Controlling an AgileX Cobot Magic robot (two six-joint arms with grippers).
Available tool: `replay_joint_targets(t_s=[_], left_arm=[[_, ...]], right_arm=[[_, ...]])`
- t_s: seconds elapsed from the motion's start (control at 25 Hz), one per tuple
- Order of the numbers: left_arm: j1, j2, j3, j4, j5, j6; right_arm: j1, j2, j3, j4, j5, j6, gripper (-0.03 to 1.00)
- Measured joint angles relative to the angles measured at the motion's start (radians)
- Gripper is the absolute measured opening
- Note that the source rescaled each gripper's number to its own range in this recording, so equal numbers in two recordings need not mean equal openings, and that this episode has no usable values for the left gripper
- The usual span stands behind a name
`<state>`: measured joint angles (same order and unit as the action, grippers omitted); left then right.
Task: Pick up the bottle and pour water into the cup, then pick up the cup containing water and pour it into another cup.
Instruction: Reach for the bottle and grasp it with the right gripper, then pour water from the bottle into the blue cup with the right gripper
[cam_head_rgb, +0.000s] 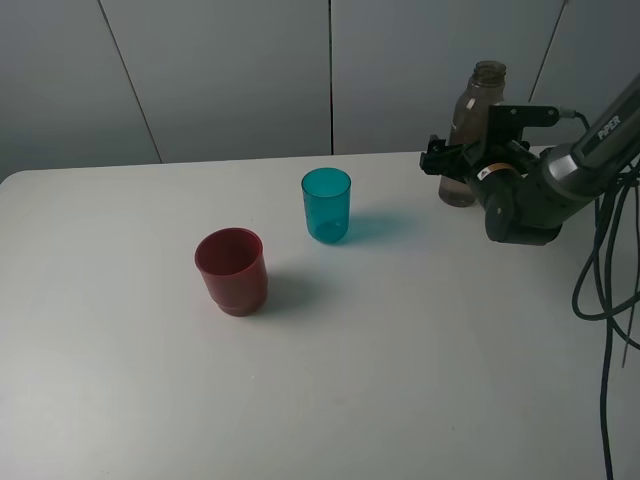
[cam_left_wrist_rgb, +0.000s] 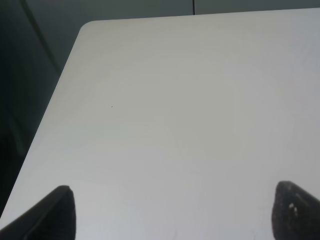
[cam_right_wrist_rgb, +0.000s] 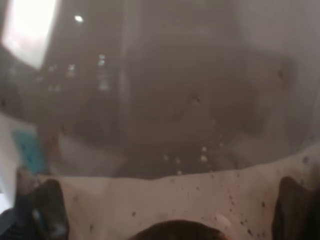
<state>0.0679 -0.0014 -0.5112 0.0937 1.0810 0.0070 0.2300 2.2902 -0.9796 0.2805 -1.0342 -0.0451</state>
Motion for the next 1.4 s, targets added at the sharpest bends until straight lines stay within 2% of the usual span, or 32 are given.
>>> replay_joint_targets(t_s=[0.44, 0.48, 0.52, 0.56, 0.6, 1.08, 1.4], left_arm=[[0.000, 0.000, 0.000, 0.000, 0.000, 0.000], [0.000, 0.000, 0.000, 0.000, 0.000, 0.000], [0.000, 0.000, 0.000, 0.000, 0.000, 0.000], [0.000, 0.000, 0.000, 0.000, 0.000, 0.000], [0.000, 0.000, 0.000, 0.000, 0.000, -0.007], [0.000, 0.000, 0.000, 0.000, 0.000, -0.007], [0.000, 0.000, 0.000, 0.000, 0.000, -0.007]], right_arm=[[0.000, 0.013, -0.006, 0.000, -0.030, -0.004, 0.99], [0.000, 0.018, -0.006, 0.000, -0.030, -0.004, 0.90], [0.000, 0.023, -0.007, 0.000, -0.030, -0.004, 0.59], [0.000, 0.026, -0.007, 0.000, -0.030, -0.002, 0.16], [0.000, 0.028, -0.007, 0.002, -0.032, -0.002, 0.00], [-0.002, 0.022, -0.008, -0.020, -0.018, -0.001, 0.01], [0.000, -0.151, -0.006, -0.128, 0.157, -0.222, 0.01]])
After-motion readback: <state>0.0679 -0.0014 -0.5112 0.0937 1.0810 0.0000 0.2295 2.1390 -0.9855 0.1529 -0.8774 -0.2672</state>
